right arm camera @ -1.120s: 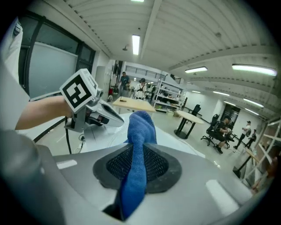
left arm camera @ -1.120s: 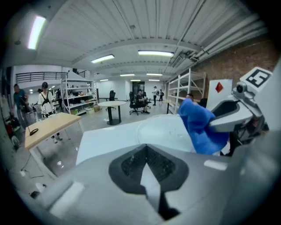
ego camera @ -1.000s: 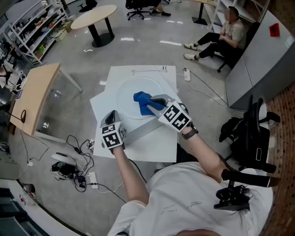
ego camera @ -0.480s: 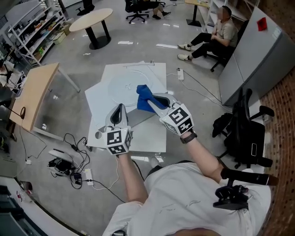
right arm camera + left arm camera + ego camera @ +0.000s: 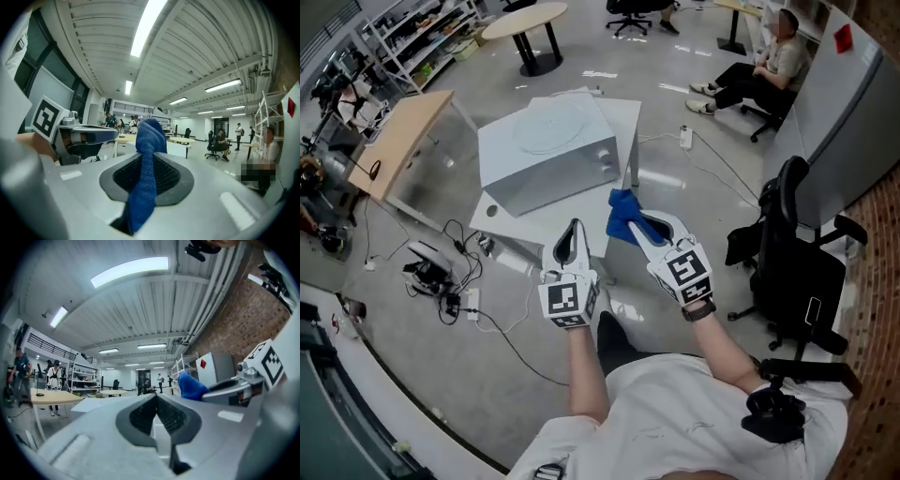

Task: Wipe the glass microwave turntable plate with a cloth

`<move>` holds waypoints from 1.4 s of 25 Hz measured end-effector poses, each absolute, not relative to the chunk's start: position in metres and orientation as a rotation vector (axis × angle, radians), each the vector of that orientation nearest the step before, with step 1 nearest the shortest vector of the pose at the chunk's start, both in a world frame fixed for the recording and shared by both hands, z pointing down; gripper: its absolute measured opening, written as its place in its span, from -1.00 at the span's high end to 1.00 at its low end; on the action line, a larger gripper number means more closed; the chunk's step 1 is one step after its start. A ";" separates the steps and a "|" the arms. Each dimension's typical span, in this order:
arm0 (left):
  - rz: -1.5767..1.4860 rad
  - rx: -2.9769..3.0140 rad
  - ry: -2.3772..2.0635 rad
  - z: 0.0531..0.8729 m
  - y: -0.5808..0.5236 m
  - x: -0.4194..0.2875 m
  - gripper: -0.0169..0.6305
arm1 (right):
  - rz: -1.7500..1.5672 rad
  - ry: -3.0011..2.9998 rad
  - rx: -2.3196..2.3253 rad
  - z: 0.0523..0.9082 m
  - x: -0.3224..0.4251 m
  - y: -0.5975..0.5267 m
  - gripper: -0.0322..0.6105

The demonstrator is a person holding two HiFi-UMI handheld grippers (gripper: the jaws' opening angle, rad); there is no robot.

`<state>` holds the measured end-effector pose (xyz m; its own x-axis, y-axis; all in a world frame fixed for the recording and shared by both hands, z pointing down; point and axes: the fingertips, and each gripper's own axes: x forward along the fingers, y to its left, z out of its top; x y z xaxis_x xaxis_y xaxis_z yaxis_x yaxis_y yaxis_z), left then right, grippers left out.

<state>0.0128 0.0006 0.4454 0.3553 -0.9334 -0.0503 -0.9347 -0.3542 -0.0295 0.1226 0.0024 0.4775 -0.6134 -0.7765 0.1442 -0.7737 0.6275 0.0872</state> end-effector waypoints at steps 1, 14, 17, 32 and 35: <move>0.027 -2.560 1.773 0.456 0.026 0.024 0.94 | 0.011 -2.677 1.290 0.490 0.133 0.023 0.68; 0.140 -2.333 1.888 0.386 0.169 0.047 0.94 | -0.043 -2.894 1.300 0.418 0.152 0.152 0.69; 0.099 -2.341 1.864 0.387 0.182 0.050 0.94 | 0.002 -2.868 1.325 0.427 0.154 0.167 0.69; 0.107 -2.235 1.893 0.364 0.217 -0.029 0.94 | -0.179 -2.962 1.137 0.388 0.054 0.201 0.69; 0.101 -2.259 1.871 0.368 0.211 -0.021 0.94 | -0.186 -2.956 1.121 0.388 0.052 0.200 0.69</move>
<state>-0.0213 0.2111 0.3679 0.1936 -0.9639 -0.1829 -0.9779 -0.1747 -0.1146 0.0520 0.2004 0.3883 -0.7489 -0.6594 -0.0654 -0.6624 0.7424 0.1006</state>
